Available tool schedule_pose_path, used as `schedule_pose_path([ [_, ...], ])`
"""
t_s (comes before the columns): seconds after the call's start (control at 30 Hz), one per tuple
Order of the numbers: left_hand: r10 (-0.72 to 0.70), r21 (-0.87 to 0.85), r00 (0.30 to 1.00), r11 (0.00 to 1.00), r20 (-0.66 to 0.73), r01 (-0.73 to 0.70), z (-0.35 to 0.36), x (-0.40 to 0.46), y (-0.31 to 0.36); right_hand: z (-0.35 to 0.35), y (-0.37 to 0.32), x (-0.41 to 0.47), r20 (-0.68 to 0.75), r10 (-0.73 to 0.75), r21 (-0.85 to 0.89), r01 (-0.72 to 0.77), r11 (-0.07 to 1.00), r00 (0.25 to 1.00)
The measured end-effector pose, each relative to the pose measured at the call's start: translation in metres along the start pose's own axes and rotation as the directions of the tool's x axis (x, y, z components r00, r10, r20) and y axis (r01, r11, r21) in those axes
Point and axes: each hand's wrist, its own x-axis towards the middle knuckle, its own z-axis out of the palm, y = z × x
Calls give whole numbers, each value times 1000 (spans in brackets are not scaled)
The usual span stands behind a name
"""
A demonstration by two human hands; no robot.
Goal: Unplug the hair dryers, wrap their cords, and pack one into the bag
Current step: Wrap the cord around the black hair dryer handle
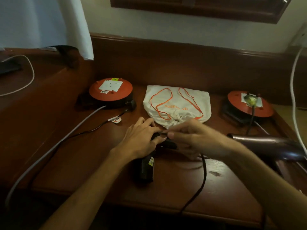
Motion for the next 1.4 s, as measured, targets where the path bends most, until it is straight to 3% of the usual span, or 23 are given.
schedule_pose_path([
  [0.1,-1,-49,999,999,-38,-1,1,-6,-7,27,22,-10,-112,-124,-152,106,983,986],
  [0.17,-5,-93,998,996,-58,-1,2,-10,-10,44,42,-19,-184,-148,-253,98,962,972],
  [0.37,44,-81,999,996,17,-42,3,-6,-5,55,73,-44,-341,-79,-168,22,986,937],
  [0.5,65,-76,996,995,-59,-69,5,-6,3,64,67,-46,-279,-89,-266,12,964,956],
  [0.6,31,-221,984,973,-174,-70,6,-13,-6,69,59,-42,-273,-157,-311,68,948,949],
  [0.73,-68,-401,930,912,-362,-90,10,-28,-23,75,49,-25,-151,-219,-357,153,921,964],
  [0.83,-143,-505,897,857,-418,-99,13,-33,-34,71,60,-6,-105,-208,-428,144,892,973],
  [1.0,-156,-572,898,811,-412,-122,11,-36,-41,34,79,16,-100,-156,-597,66,800,983],
  [1.13,-116,-568,921,813,-371,-126,10,-35,-44,2,83,39,-130,-15,-602,-67,796,991],
  [1.4,2,-514,975,849,-224,-120,5,-31,-41,-42,51,101,-65,-5,-622,-36,782,998],
])
